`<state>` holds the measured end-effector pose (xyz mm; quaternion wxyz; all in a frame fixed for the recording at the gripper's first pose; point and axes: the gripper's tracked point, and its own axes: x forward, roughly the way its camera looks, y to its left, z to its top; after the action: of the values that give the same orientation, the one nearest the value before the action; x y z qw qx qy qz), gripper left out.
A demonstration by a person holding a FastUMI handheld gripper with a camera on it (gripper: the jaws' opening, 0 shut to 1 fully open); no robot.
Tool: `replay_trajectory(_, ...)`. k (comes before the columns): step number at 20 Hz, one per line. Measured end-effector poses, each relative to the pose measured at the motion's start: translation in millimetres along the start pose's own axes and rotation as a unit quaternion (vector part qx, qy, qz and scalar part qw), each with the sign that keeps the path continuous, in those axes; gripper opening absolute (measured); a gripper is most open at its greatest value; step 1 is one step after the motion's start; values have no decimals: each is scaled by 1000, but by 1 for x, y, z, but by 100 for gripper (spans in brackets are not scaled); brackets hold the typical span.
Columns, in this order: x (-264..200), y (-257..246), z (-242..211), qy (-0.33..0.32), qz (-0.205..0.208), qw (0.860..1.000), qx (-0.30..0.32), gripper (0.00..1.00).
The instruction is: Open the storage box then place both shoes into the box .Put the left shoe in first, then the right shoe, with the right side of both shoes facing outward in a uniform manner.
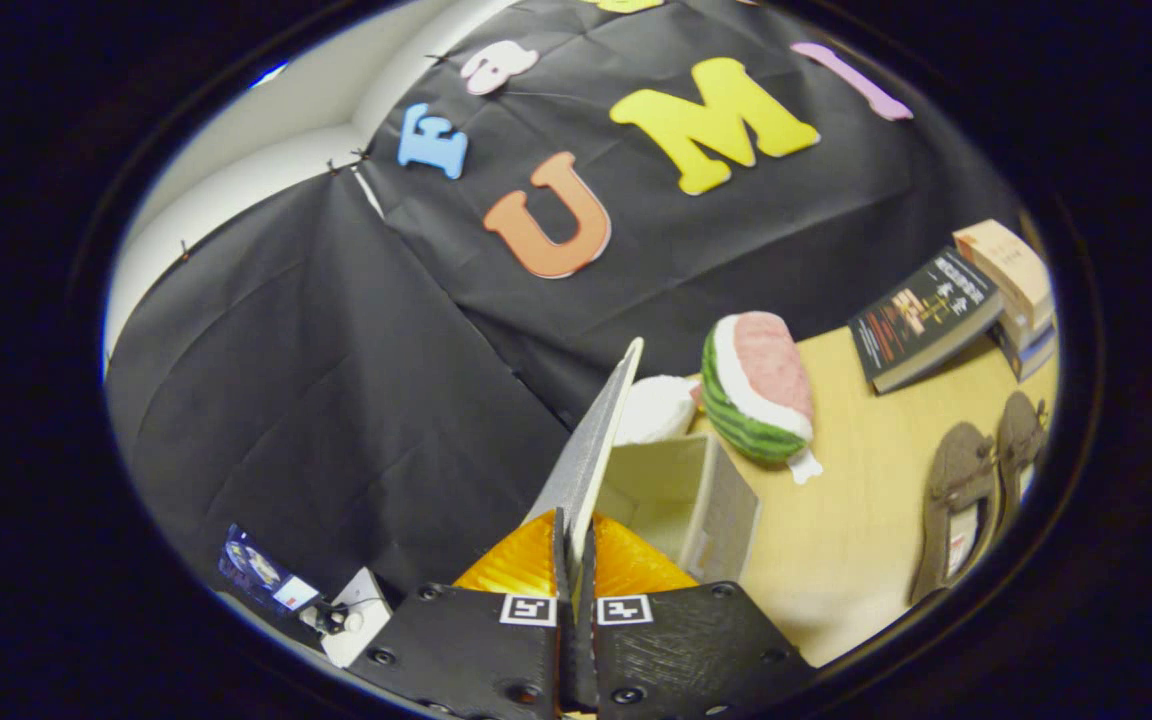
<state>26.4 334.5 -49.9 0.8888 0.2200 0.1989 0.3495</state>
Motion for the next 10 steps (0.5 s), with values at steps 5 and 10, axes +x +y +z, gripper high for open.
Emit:
replay_trajectory(5, 24, 95, 18, -11, 32, 996, -81, 11)
replay_trajectory(10, 53, 147, 4, -10, 41, 994, -100, 27)
